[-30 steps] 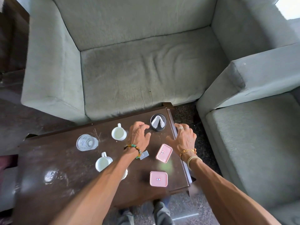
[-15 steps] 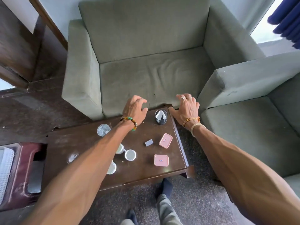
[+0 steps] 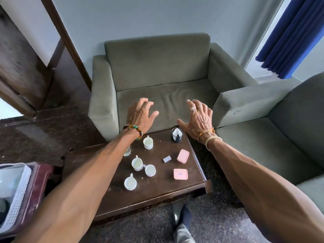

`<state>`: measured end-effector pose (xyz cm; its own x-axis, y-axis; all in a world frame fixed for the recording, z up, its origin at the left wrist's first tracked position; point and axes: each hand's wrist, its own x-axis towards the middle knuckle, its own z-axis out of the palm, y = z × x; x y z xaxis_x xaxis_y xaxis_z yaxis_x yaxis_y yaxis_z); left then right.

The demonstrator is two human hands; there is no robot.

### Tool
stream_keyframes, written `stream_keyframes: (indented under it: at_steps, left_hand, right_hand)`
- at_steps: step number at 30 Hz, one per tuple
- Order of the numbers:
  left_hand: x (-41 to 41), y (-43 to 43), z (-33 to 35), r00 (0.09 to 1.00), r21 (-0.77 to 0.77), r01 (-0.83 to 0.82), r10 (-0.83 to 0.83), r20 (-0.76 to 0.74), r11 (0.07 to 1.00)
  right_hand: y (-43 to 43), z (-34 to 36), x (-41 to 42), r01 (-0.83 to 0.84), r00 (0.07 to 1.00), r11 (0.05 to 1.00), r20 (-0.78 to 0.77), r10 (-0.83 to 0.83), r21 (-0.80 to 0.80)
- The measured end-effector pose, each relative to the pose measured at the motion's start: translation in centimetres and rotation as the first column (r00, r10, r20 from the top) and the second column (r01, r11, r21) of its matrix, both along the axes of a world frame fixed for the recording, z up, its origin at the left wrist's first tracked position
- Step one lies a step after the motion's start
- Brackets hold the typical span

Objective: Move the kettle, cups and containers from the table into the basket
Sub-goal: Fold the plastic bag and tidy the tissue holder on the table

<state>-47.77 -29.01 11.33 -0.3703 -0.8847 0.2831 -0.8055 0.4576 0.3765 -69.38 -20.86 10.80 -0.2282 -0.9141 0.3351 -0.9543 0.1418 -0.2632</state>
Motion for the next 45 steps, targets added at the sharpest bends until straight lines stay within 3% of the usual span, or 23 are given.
stream_keyframes:
  at_steps: [10, 31, 45]
  left_hand:
    - [3.9, 2.9, 6.7, 0.993, -0.211, -0.118, 0.121, 0.001, 0.970]
    - [7.8, 9.5, 5.8, 0.914, -0.260, -0.395, 0.406, -0.013, 0.881]
    - [19.6, 14.8, 6.0, 0.825, -0.188, -0.558, 0.565, -0.018, 0.808]
  right_hand:
    - [1.9, 6.8, 2.2, -0.037, 0.996, 0.993, -0.090, 0.026, -0.115]
    - [2.6, 5.4, 4.0, -0.291, 0.938, 0.957, -0.191, 0.288, 0.013]
    - [1.7, 5.8, 16.8, -0.489, 0.866, 0.871, -0.146, 0.478, -0.054]
